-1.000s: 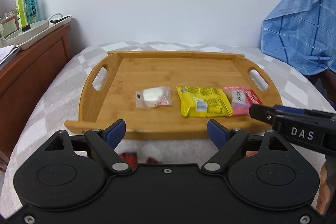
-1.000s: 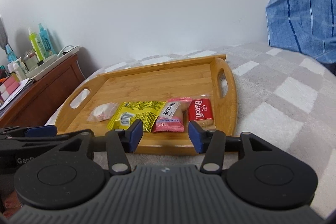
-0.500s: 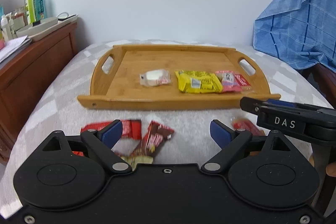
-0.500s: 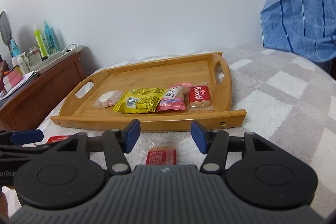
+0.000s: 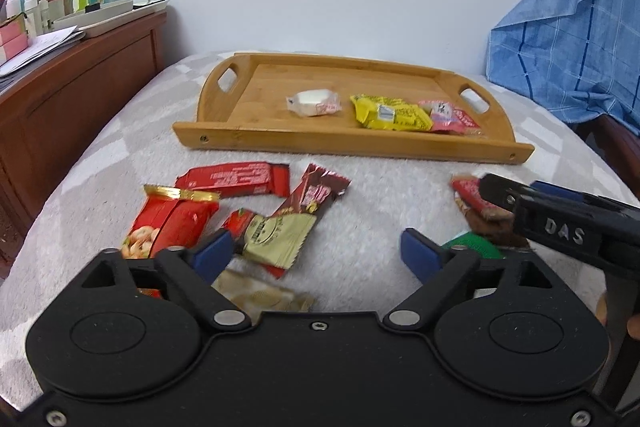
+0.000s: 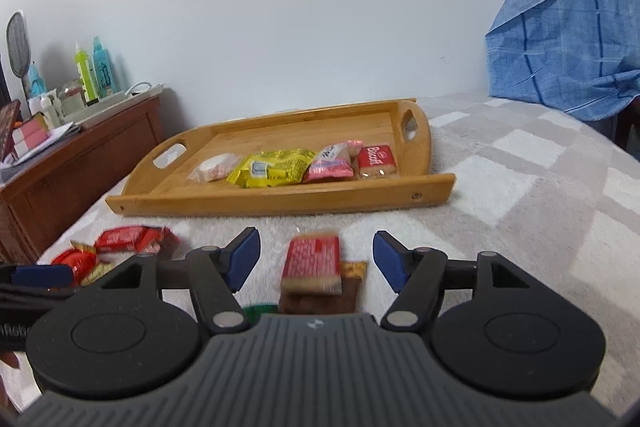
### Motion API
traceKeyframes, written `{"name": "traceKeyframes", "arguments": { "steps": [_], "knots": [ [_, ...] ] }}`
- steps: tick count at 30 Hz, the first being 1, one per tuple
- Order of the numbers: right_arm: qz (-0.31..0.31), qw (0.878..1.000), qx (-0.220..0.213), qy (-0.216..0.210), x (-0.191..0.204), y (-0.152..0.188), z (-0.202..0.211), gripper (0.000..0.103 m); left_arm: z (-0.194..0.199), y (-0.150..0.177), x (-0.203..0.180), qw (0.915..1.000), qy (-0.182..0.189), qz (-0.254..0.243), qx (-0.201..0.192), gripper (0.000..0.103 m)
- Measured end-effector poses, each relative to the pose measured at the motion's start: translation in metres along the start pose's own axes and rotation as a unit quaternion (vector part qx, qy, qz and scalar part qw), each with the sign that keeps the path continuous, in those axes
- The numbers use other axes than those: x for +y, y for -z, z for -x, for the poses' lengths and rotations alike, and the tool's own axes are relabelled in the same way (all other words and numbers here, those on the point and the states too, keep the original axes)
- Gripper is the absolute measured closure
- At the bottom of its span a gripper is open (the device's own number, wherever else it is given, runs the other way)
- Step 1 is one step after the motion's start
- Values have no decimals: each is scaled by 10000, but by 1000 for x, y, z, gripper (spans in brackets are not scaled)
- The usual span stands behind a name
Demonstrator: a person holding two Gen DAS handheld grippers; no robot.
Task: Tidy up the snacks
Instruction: 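Grasp brown chocolate bar with left tool while right tool grasps red wafer pack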
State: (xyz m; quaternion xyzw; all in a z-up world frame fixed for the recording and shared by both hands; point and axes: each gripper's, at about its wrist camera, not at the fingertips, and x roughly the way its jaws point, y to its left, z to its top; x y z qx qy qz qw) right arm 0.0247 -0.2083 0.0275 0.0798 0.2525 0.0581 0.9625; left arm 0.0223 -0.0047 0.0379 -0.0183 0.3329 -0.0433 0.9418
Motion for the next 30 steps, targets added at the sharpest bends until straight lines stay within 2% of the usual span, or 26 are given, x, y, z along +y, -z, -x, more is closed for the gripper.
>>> {"name": "traceKeyframes", "arguments": {
  "steps": [2, 6, 10, 12, 14, 18, 20, 23, 26, 30],
  "knots": [
    [68, 10000, -20, 39, 3, 7, 5, 30, 1, 1, 2, 10000, -43, -3, 4, 33],
    [121, 9998, -90, 87, 7, 18, 15, 38, 9, -5, 6, 9998, -48, -75, -195, 50],
    [363, 9992, -120, 125, 13, 17, 15, 61, 3, -16, 6, 9991, -40, -356, -223, 65],
    [524, 9985, -80, 141, 16, 13, 10, 64, -4, -22, 7, 9989, 33, -463, -102, 70],
    [611, 9981, -56, 106, 17, 9, 6, 67, -10, -27, 10, 9990, 50, -434, -53, 71],
    [719, 9974, 73, 22, 18, 4, -4, 65, -23, -31, 14, 9990, 117, -426, 121, 70],
    [557, 9983, 137, -133, 15, 1, -8, 48, -28, -32, 15, 9988, 127, -452, 138, 64],
    [360, 9989, 189, -242, 13, -2, -12, 46, -34, -31, 14, 9982, 150, -541, 199, 63],
    [412, 9987, 248, -159, 15, -4, -18, 44, -42, -30, 12, 9974, 281, -568, 334, 63],
    [424, 9985, 350, -31, 14, -6, -27, 43, -53, -30, 14, 9973, 357, -358, 539, 64]
  ]
}}
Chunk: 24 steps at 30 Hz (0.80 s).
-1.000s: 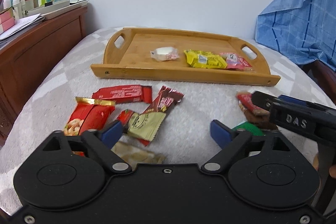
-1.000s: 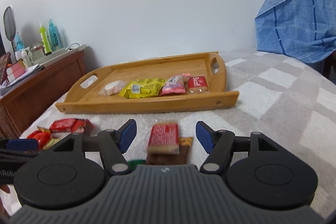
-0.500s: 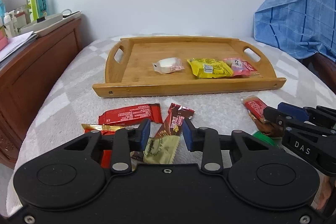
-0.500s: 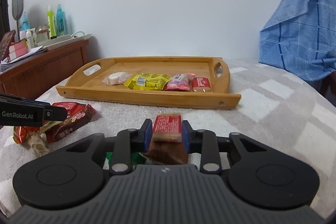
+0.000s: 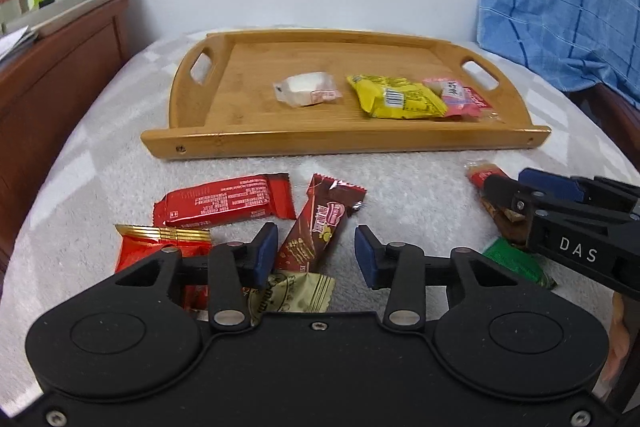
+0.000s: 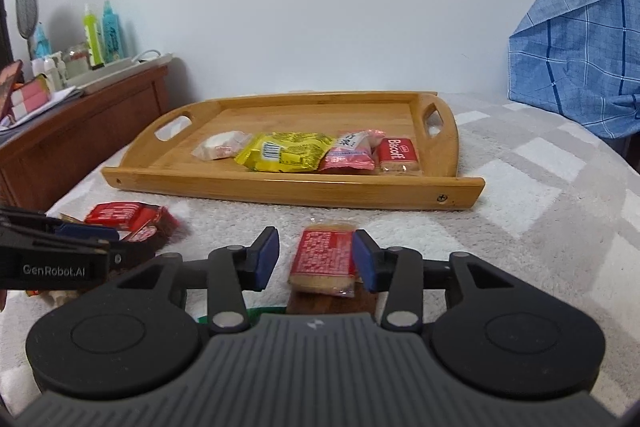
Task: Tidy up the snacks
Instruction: 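Grasp brown chocolate bar with left tool while right tool grasps red wafer pack, then carry chocolate bar with left tool while right tool carries red wafer onto tray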
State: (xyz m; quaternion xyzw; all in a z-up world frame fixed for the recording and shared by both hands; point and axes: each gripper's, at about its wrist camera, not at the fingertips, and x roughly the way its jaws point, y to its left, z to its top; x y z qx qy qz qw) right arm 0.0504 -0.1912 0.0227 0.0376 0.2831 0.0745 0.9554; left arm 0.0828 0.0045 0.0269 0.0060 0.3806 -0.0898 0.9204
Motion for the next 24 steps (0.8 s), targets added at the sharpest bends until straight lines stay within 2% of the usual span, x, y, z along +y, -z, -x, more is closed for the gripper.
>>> {"name": "traceKeyframes", "arguments": {
  "steps": [5, 9, 10, 11, 13, 17, 24],
  "knots": [
    [-32, 9997, 250, 40, -6, -2, -12, 43, -1, 0, -2, 10000, 83, 1, 18, 70],
    [-15, 9995, 310, -2, -7, -4, -14, 45, 0, -1, -3, 9997, 243, 72, 46, 70],
    [-18, 9995, 314, -4, -7, -4, -15, 59, -1, -1, -3, 9996, 273, 105, 53, 71],
    [-22, 9995, 323, -10, -7, -3, -15, 64, -1, -2, -4, 9995, 279, 130, 61, 74],
    [4, 9995, 319, 10, -6, -3, -15, 66, -3, -2, -6, 9995, 242, 172, 73, 80],
    [-25, 9996, 263, 15, -6, -4, -11, 67, -3, -1, -13, 9998, 91, 185, -35, 81],
    [-204, 9998, -11, -46, -9, -12, 3, 67, 7, -6, -16, 9994, 62, 270, -198, 81]
  ]
}}
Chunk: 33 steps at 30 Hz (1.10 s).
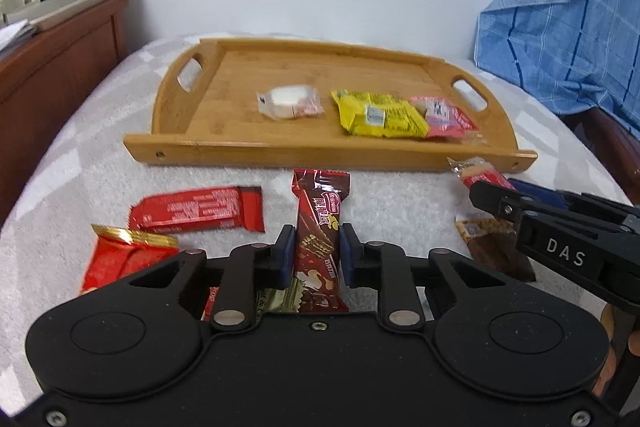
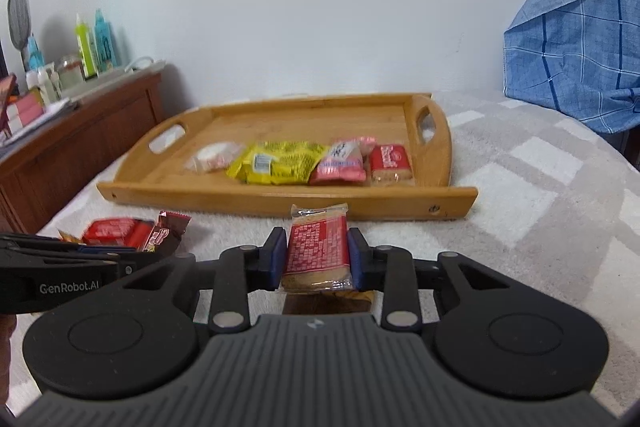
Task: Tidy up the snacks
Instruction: 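Carry chocolate bar with left tool while right tool carries red wafer onto tray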
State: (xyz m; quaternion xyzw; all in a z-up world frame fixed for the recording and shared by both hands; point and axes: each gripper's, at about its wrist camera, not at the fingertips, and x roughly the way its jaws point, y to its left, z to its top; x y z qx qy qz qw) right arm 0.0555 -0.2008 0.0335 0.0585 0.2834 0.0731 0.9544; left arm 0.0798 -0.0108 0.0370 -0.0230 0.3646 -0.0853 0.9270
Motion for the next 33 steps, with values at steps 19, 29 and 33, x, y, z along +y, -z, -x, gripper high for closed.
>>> {"name": "traceKeyframes", "arguments": {
  "steps": [19, 29, 33],
  "knots": [
    [-681, 9969, -191, -338, -30, -65, -29, 67, 1, -69, 28, 9980, -349, 3, -530, 81],
    [-1163, 9925, -30, -367, -65, -89, -63, 66, -40, -96, 47, 9980, -448, 282, -349, 81],
    [-1302, 9908, 67, -358, -71, -93, -79, 66, -58, -101, 49, 9980, -477, 257, -320, 81]
  ]
}}
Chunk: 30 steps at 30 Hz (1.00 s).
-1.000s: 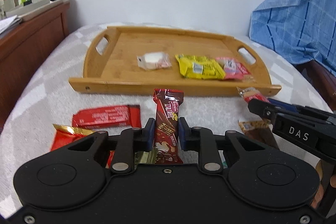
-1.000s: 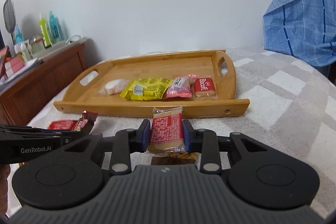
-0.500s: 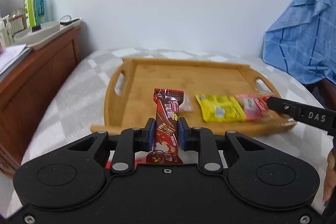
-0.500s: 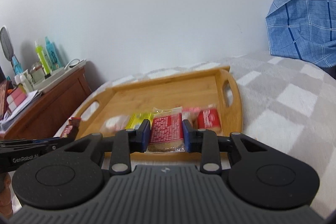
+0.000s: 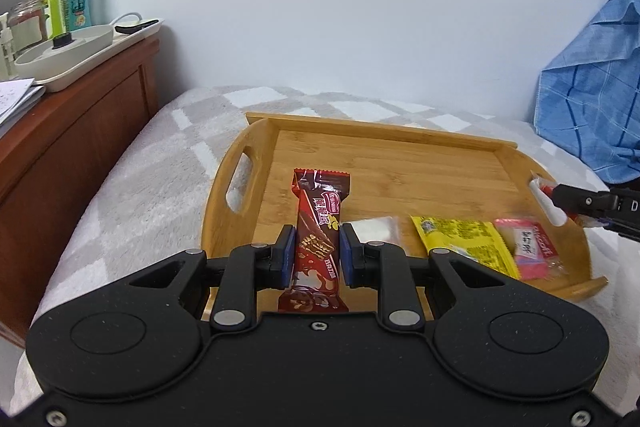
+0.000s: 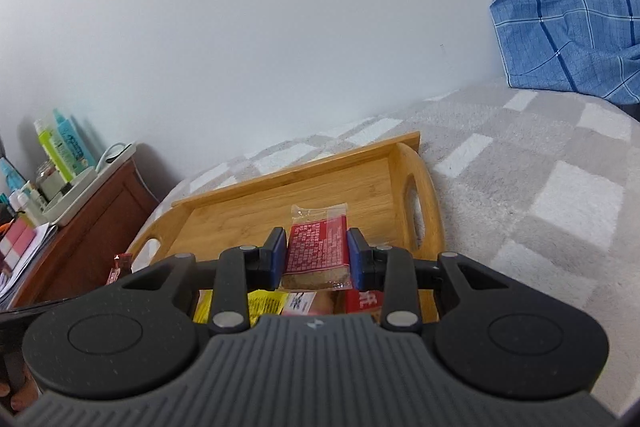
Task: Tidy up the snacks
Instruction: 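Carry chocolate bar with left tool while right tool carries red wafer onto tray, then open both tools to release the chocolate bar and red wafer on tray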
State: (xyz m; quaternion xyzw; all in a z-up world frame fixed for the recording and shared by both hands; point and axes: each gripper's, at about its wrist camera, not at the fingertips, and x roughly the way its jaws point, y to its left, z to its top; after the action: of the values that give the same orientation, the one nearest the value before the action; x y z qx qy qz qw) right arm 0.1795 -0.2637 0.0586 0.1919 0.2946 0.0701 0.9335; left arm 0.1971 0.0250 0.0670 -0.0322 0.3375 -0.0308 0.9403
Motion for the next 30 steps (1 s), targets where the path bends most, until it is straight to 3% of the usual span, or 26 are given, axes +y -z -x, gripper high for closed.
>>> {"name": "traceKeyframes", "arguments": {
  "steps": [5, 17, 30],
  "knots": [
    [-189, 9998, 57, 9, -11, -10, -20, 66, -16, -1, 1, 9999, 53, -129, -98, 81],
    [-145, 9994, 248, 199, -21, -20, -63, 66, -46, -1, 5, 9998, -62, -159, 132, 81],
    [220, 9988, 242, 376, -16, -17, -74, 67, -64, -1, 1, 9996, -135, -94, 237, 81]
  ]
}}
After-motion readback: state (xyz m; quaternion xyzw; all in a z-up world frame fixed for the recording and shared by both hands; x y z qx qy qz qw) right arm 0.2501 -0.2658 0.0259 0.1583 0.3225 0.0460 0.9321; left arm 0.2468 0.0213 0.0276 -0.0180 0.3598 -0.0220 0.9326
